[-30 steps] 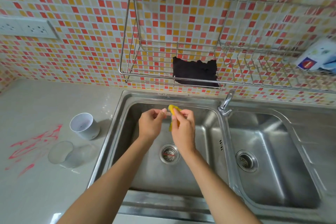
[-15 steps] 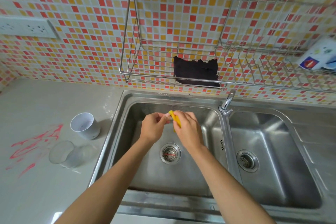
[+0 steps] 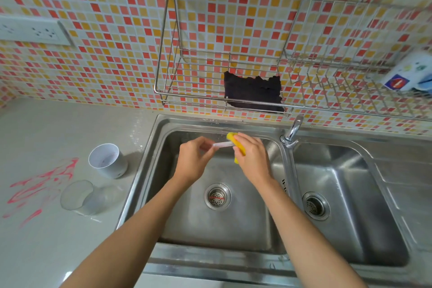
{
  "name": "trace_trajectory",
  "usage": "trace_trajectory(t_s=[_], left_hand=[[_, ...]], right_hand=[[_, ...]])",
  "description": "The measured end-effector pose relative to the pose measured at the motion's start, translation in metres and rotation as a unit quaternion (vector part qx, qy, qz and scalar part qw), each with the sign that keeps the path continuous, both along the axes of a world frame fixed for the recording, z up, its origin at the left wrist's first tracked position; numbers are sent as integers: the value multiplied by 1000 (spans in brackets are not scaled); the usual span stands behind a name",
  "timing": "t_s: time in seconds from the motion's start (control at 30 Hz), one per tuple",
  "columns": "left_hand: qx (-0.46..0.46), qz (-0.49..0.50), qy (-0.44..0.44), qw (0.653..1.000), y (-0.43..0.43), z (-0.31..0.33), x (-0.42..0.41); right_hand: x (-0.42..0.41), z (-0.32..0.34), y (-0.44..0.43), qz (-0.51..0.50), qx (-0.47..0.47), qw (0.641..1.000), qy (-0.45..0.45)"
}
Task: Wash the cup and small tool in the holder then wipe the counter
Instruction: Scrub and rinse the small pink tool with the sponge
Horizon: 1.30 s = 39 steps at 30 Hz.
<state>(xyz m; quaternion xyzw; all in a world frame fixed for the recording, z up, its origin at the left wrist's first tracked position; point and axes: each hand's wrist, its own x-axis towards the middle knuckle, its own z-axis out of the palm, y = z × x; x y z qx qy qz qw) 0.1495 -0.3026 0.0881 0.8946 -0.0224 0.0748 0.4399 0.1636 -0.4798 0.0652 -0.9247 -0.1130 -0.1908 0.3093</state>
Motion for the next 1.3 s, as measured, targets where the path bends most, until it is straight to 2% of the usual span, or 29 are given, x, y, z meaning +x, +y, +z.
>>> trace_trajectory(t_s=[0.07, 0.23, 0.37, 0.53, 0.63, 0.73, 0.87, 0.93, 1.0, 1.13, 1.2, 1.3], left_hand=[[-61, 25, 34, 997, -2, 1, 1], [-168, 45, 87, 981, -8, -5, 3], [-255, 57, 119, 958, -13, -6, 2], [-295, 69, 145, 942, -16, -2, 3], [-314, 71, 156, 934, -20, 1, -1], [-310, 65, 159, 935, -22, 2, -4], [-290, 43, 158, 943, -19, 2, -7], [-202, 20, 132, 970, -17, 3, -8], [-91, -12, 70, 993, -13, 5, -8], [66, -104, -41, 992, -9, 2, -1], [67, -82, -41, 994, -10, 4, 0], [-18, -6, 8, 1000, -14, 8, 3]], right_hand=[[-7, -3, 5, -30, 31, 999, 21], [-28, -4, 33, 8, 51, 999, -9], [-18, -11, 17, -69, 73, 995, 17], [-33, -3, 34, -32, 48, 998, -35], [-28, -3, 28, -52, 47, 997, -31], [-22, -8, 18, -76, 17, 997, -21], [-16, -3, 9, -42, -55, 996, -54], [-13, 0, 5, -16, -86, 994, -60], [-10, 3, 2, 5, -108, 992, -61], [-7, 8, -4, 37, -122, 991, -44], [-5, 8, -7, 40, -106, 993, -38], [-2, 2, -13, -11, -33, 999, -22]])
